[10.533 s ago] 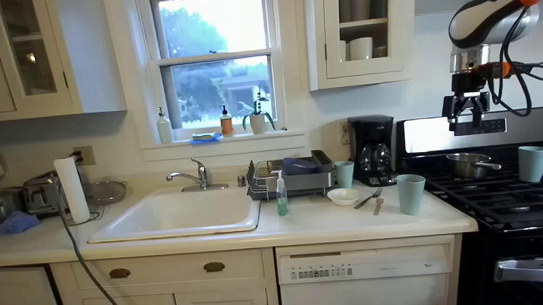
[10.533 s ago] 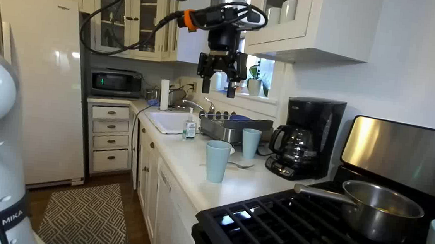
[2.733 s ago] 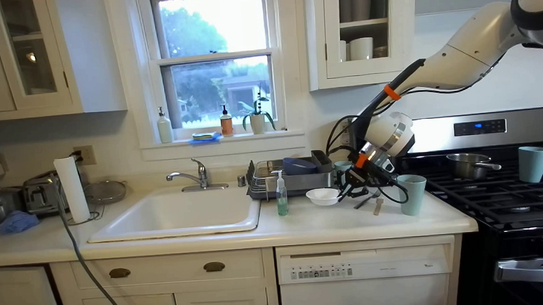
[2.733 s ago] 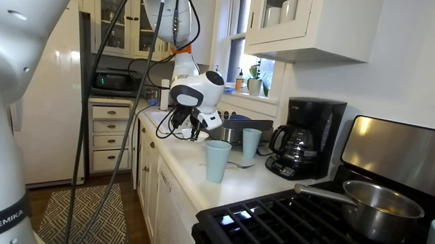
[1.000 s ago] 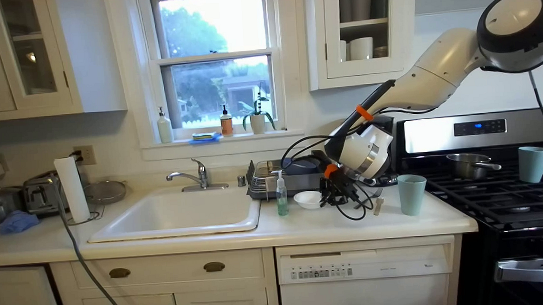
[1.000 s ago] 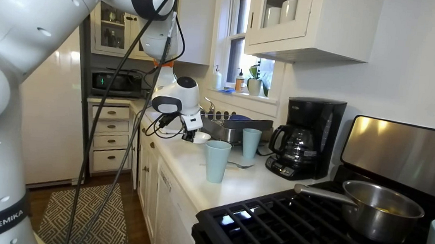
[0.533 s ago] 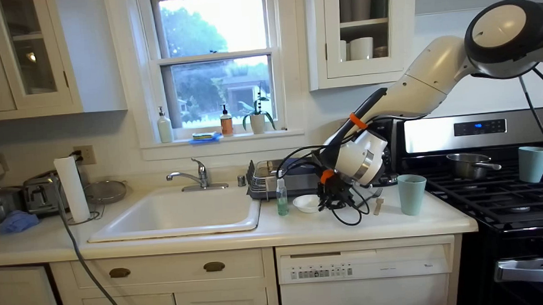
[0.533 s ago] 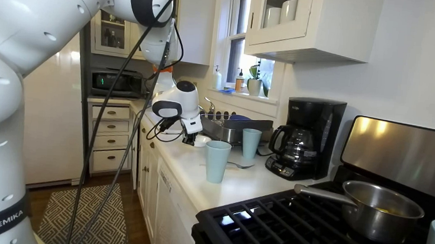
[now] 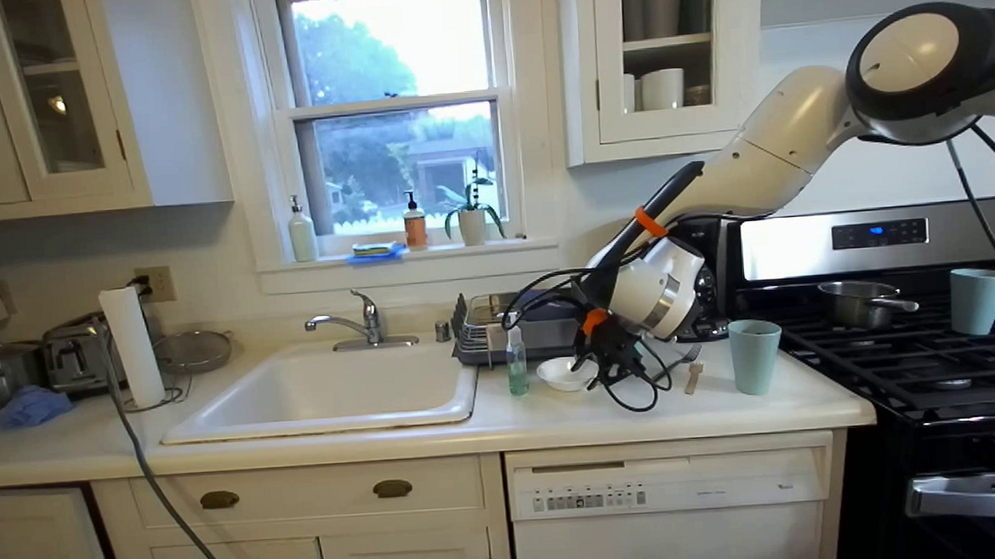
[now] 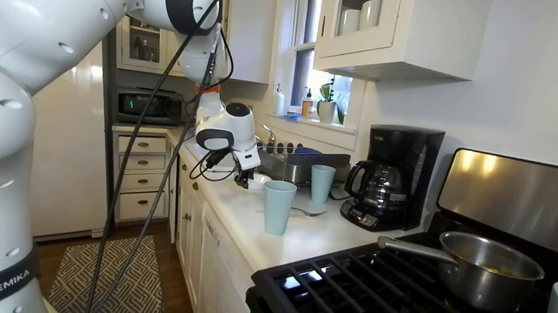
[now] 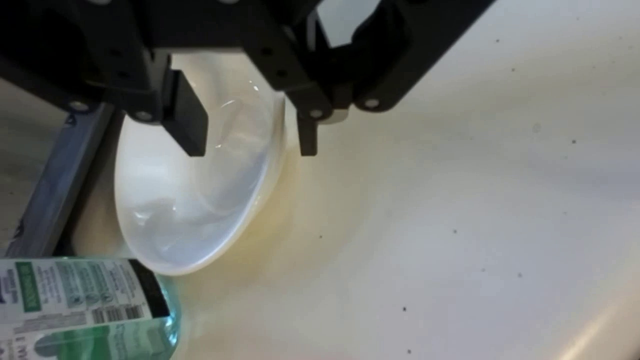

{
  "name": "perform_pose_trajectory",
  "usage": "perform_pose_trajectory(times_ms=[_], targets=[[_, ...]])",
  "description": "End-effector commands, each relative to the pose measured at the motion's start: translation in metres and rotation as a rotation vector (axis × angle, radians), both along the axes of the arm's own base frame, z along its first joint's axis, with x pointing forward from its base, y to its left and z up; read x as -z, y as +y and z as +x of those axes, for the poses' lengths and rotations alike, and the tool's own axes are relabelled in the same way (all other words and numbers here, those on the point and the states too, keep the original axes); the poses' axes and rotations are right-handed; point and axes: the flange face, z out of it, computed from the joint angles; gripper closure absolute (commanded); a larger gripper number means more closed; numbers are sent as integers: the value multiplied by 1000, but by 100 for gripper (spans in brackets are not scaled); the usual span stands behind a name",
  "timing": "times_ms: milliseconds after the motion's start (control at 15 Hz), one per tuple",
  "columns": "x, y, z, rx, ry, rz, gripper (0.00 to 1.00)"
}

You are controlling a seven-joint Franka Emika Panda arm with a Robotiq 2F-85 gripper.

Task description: Bring the bowl closer to the hand soap

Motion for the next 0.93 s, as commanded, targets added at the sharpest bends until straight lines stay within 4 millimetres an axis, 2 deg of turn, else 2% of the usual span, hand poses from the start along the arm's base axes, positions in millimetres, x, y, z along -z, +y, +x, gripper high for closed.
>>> perform_pose_trajectory(times_ms=[0, 133, 200, 400, 667, 867], targets=[[-29, 1, 0, -62, -24, -9, 17], [-47, -6, -8, -96, -21, -34, 3], [-57, -10, -14, -118, -18, -42, 0], [-93, -27, -33, -192, -14, -82, 0], [-142, -66, -69, -299, 25, -213, 0], [-188, -90, -92, -410, 44, -331, 0]])
